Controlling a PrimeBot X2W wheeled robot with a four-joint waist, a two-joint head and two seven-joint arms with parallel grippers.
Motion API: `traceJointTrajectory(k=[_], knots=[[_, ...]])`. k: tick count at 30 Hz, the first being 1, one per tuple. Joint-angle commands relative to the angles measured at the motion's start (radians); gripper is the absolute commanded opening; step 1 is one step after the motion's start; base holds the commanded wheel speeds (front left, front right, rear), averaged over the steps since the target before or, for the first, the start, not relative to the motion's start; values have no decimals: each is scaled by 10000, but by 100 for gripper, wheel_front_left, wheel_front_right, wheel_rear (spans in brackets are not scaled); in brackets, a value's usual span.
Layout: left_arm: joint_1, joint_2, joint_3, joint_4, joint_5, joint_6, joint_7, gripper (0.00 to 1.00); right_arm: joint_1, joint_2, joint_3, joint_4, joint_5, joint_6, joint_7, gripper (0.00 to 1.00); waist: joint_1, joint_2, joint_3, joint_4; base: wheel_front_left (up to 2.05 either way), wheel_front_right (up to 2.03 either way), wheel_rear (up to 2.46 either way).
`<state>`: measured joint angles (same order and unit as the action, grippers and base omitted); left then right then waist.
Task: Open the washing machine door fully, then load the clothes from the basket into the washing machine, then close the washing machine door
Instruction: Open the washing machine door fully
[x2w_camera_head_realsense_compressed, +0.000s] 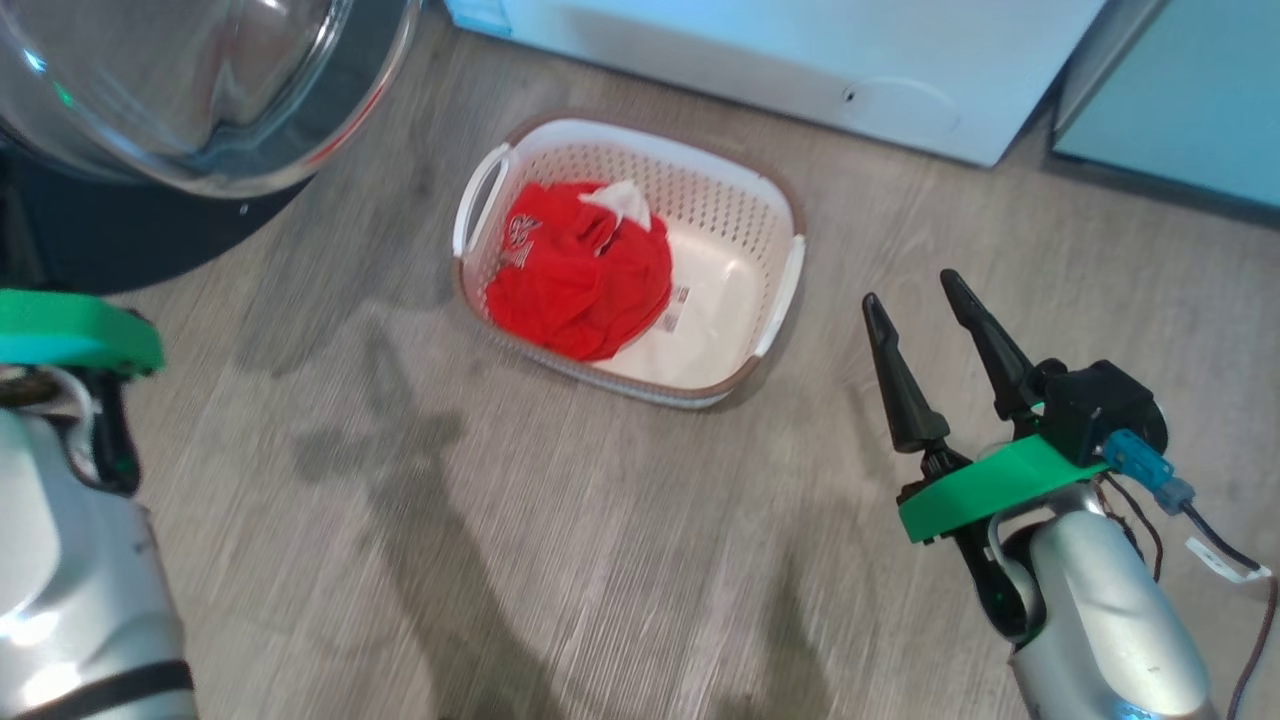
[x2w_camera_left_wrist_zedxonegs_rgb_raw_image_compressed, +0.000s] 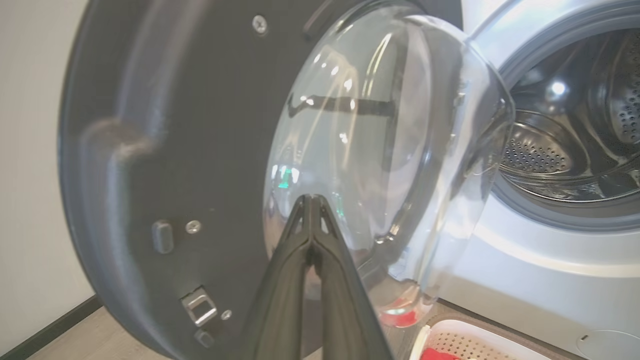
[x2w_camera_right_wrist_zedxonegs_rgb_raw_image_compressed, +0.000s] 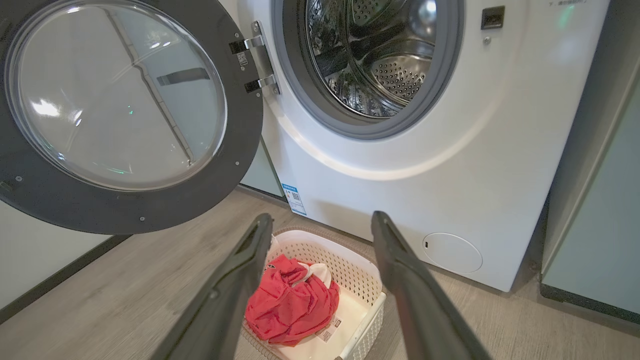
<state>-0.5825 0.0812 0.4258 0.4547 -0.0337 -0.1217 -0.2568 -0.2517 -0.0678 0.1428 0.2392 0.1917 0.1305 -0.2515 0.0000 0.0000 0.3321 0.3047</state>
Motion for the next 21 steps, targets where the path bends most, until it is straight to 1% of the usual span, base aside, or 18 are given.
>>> traceJointTrajectory(k=[1, 5, 12, 17, 21], knots=[[-11, 356, 107, -451, 91, -56, -49, 0, 67, 145, 286, -248, 91, 2, -86, 100, 0, 0, -238, -171, 0, 0, 0], [420, 209, -478, -704, 113, -74, -49, 0, -1, 165, 252, -227, 242, 2, -98, 100, 0, 0, -636, -494, 0, 0, 0], [1387, 102, -1438, -1228, 112, -86, -49, 0, 54, 173, 95, -320, 629, 2, -101, 100, 0, 0, -1281, -1370, 0, 0, 0], [2089, -21, -1782, -1594, -90, -88, -49, 0, 171, 174, -7, -408, 772, 2, -101, 100, 0, 0, -1700, -2096, 0, 0, 0], [2638, -131, -1868, -1933, -234, -88, -49, 0, 331, 174, -127, -503, 818, 2, -102, 100, 0, 0, -1963, -2692, 0, 0, 0]])
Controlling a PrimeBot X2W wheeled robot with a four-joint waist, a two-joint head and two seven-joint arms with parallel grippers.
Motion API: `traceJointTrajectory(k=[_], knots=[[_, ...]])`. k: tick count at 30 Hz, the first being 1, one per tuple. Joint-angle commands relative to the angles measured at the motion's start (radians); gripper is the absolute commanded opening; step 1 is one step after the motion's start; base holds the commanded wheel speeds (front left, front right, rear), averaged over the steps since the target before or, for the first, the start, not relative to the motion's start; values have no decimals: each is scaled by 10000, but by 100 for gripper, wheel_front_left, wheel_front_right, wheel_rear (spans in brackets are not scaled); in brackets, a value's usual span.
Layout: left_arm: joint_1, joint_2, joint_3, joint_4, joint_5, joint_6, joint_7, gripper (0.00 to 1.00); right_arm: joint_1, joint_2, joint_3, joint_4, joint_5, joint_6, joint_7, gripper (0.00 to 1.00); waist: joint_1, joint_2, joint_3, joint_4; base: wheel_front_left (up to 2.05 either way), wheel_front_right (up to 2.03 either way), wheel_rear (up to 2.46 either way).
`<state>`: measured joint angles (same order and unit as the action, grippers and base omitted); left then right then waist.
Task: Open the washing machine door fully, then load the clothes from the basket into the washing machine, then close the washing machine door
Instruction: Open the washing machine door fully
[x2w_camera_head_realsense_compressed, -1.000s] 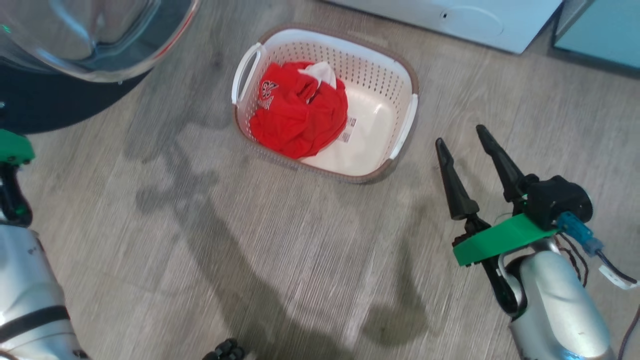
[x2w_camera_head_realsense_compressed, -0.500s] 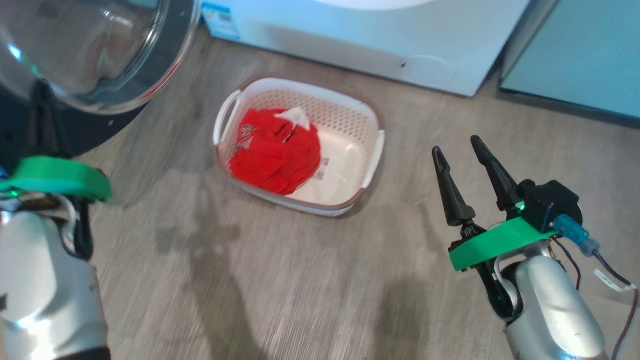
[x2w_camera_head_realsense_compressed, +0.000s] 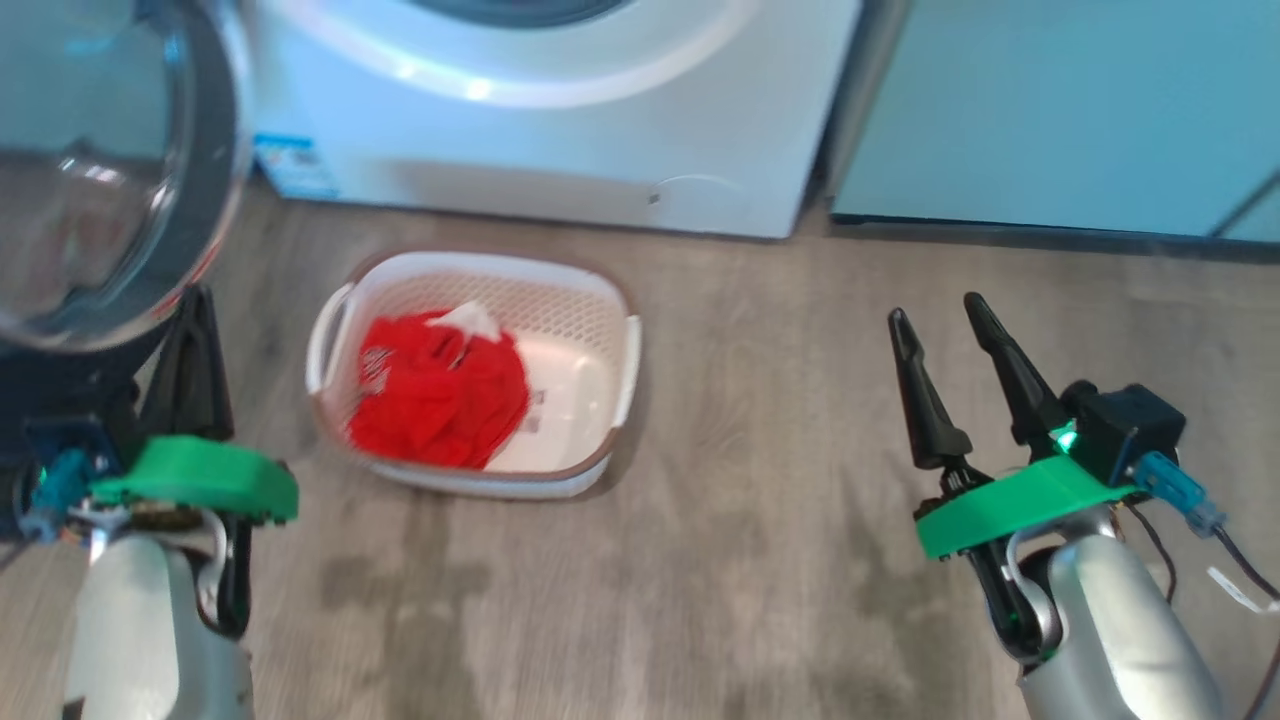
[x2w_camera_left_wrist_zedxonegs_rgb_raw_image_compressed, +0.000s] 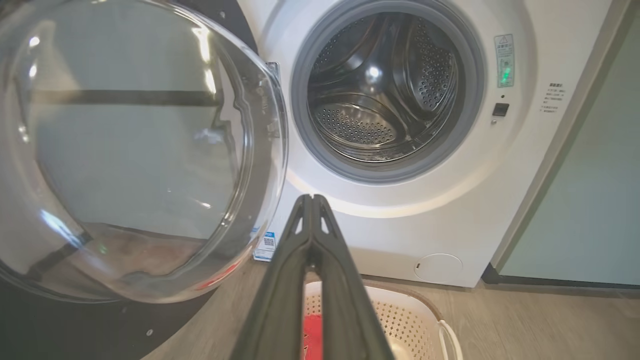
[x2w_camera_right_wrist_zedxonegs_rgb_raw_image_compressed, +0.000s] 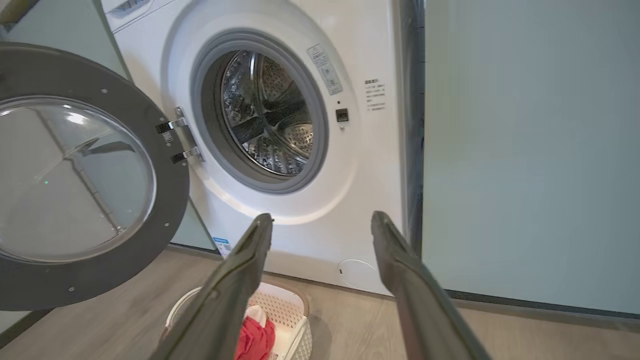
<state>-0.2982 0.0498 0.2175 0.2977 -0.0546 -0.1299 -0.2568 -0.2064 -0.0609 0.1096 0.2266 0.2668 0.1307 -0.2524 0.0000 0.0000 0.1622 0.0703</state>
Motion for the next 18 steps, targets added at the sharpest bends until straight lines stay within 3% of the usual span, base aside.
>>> traceJointTrajectory(k=[1, 8, 18], knots=[[-88, 156, 193, -478, -57, -3, -49, 0, -78, 105, 168, -409, 67, 0, -92, 100, 0, 0, -317, -483, 0, 0, 0], [582, 34, -211, -1226, -191, 106, -49, 0, 242, 106, -147, -609, -250, 0, -93, 100, 0, 0, -622, -1155, 0, 0, 0], [1626, 7, -1164, -1968, -991, 791, -49, 0, 570, 106, -324, -834, -210, 0, -93, 100, 0, 0, -825, -1579, 0, 0, 0]])
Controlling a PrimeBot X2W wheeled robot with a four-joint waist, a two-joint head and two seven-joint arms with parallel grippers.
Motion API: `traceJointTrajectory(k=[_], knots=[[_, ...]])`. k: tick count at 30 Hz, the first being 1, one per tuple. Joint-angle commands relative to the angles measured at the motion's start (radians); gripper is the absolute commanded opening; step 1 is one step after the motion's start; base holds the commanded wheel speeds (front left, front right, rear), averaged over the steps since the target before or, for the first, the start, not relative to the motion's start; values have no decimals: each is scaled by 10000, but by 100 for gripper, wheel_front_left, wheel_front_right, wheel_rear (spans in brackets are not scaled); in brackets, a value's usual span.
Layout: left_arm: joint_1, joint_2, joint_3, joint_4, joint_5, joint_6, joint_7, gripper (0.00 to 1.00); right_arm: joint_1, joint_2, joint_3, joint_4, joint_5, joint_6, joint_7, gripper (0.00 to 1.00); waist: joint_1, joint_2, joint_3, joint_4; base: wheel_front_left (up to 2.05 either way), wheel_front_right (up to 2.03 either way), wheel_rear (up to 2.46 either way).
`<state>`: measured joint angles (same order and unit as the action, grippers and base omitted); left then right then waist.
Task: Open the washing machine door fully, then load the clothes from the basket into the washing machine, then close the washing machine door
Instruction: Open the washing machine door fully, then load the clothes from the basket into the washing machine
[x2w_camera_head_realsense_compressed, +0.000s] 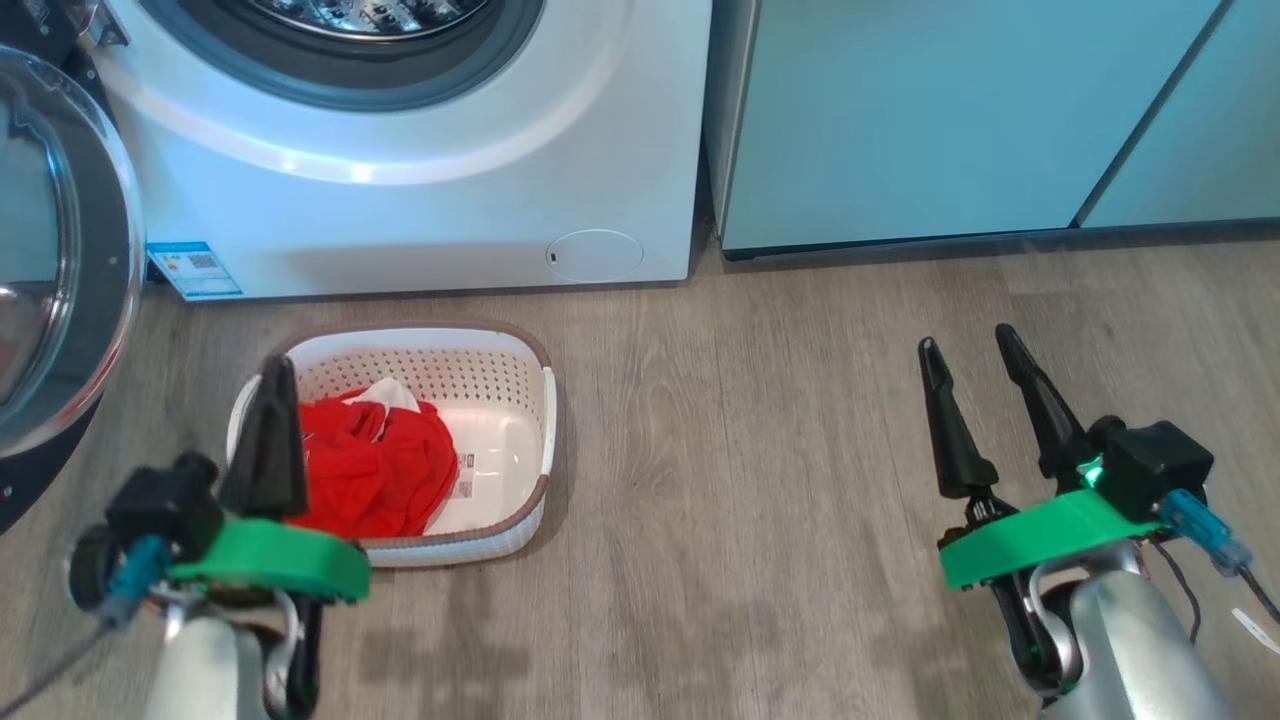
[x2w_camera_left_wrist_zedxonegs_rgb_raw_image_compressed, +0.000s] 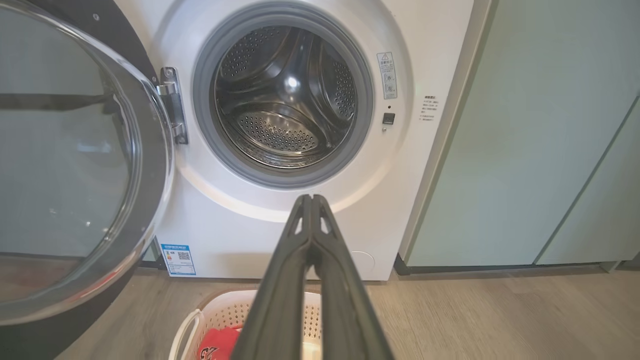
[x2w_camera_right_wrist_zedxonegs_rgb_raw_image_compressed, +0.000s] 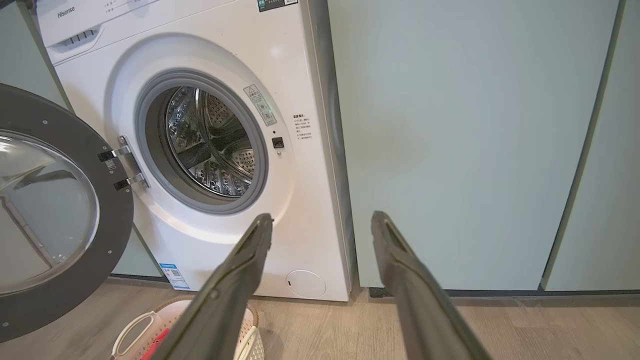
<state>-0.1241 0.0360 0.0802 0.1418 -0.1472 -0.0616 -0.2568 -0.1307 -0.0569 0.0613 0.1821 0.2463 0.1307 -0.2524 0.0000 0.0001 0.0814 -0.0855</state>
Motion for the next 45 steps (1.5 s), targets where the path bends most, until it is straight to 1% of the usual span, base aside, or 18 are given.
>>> traceJointTrajectory(k=[1, 4, 6, 7, 9, 10, 16, 20, 34, 40, 45], knots=[[-18, 145, 108, -404, -142, 151, -49, 0, -168, 66, 147, -394, 11, 0, -93, 100, 0, -1, -30, -37, 0, 0, 0], [152, 145, -79, -421, -230, 244, -49, 0, -127, 66, 134, -397, 30, 0, -93, 100, 0, -1, -52, -52, 0, 0, 0], [343, 144, -316, -493, -296, 388, -49, 0, -74, 66, 119, -410, 63, 0, -93, 100, 0, -1, -83, -46, 0, 0, 0], [382, 144, -372, -526, -341, 418, -49, 6, -58, 66, 111, -416, 74, 0, -93, 100, 0, -1, -94, -38, 0, 0, 0], [476, 144, -499, -578, -423, 438, -49, 87, -23, 66, 93, -417, 88, 0, -93, 100, 0, -1, -128, -13, 0, 0, 0], [520, 144, -551, -583, -431, 439, -49, 100, -6, 66, 91, -420, 94, 0, -93, 100, 0, -1, -142, 0, 0, 0, 0], [621, 144, -754, -496, -467, 436, -49, 100, 50, 66, 78, -443, 104, 0, -93, 100, 0, -1, -200, 92, 0, 0, 0], [629, 144, -808, -313, -452, 526, -49, 100, 65, 66, 63, -443, 95, 0, -93, 100, 0, -1, -221, 131, 0, 0, 0], [641, 143, -976, -375, -380, 625, -49, 100, 92, 66, 75, -454, 75, 0, -93, 100, 0, -1, -190, 157, 0, 0, 0], [626, 143, -1017, -414, -324, 602, -49, 100, 78, 66, 102, -418, 49, 0, -93, 100, 0, -1, -161, 167, 0, 0, 0], [588, 143, -1029, -479, -527, 505, -49, 100, 67, 66, 126, -409, 37, 0, -93, 100, 0, -1, -139, 190, 0, 0, 0]])
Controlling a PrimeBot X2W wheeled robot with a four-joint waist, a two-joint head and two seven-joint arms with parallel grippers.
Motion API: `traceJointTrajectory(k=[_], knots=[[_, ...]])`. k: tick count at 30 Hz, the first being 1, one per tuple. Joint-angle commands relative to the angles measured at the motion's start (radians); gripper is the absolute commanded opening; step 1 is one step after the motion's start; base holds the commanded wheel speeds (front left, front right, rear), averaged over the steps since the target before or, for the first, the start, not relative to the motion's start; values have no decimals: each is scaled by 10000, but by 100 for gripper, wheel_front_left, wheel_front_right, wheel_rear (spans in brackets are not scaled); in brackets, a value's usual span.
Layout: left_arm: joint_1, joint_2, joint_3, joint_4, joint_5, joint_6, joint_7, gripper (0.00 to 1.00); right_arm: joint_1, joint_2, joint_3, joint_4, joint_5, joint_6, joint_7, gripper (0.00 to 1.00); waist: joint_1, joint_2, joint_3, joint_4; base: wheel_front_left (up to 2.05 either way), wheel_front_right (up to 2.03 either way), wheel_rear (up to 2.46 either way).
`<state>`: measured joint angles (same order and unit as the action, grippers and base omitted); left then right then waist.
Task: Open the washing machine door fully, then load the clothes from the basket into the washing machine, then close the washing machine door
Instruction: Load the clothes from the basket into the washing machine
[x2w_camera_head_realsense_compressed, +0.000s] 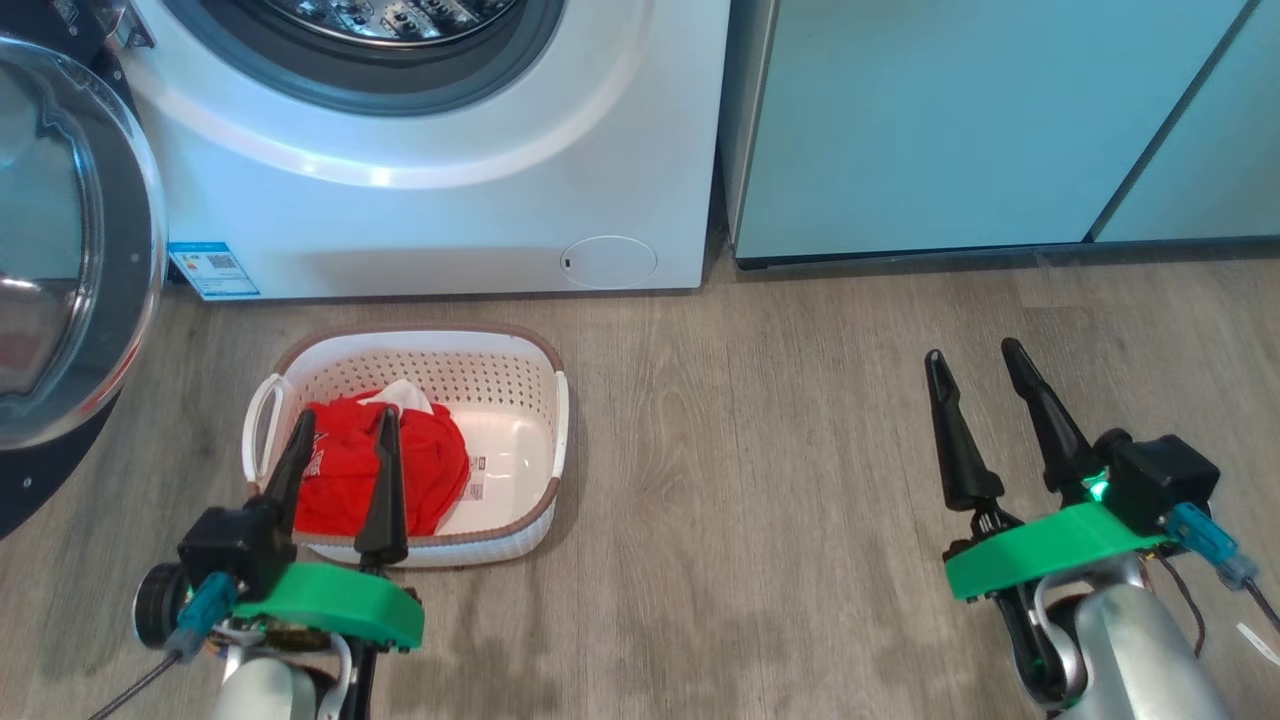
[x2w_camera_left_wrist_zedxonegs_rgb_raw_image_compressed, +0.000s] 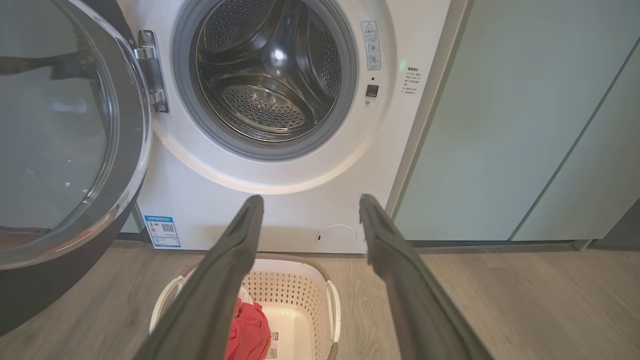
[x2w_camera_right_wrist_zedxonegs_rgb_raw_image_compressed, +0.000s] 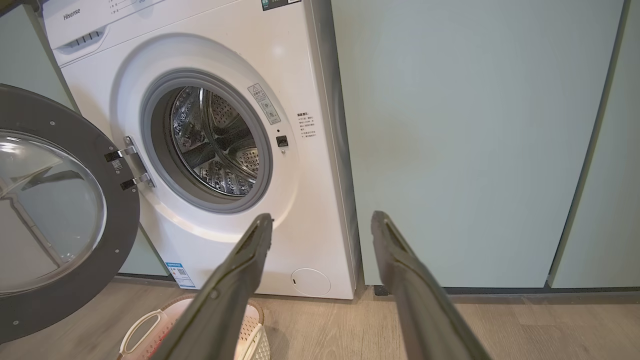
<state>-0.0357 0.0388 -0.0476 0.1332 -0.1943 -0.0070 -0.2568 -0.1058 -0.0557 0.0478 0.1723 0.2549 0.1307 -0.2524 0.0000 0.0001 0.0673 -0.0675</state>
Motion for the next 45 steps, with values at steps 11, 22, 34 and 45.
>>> traceJointTrajectory(k=[11, 22, 34, 45], knots=[[-333, 114, 299, -611, -211, -173, -49, 100, -195, 55, 324, -298, -71, 0, -93, 100, 0, -1, 87, 126, 23, -23, 0], [-340, 114, 266, -637, -233, -97, -49, 100, -190, 55, 455, -214, -123, 0, -93, 100, 0, -1, 57, 247, 163, -163, 0], [-320, 114, 127, -547, 120, 229, -49, 100, -162, 55, 564, -173, -132, 0, -93, 100, 0, -1, 39, 281, 161, -157, -4], [-471, 114, 115, -332, 132, 248, -49, 100, -285, 55, 479, -229, -74, 0, -93, 100, 0, -1, 233, 264, 16, -16, 0]])
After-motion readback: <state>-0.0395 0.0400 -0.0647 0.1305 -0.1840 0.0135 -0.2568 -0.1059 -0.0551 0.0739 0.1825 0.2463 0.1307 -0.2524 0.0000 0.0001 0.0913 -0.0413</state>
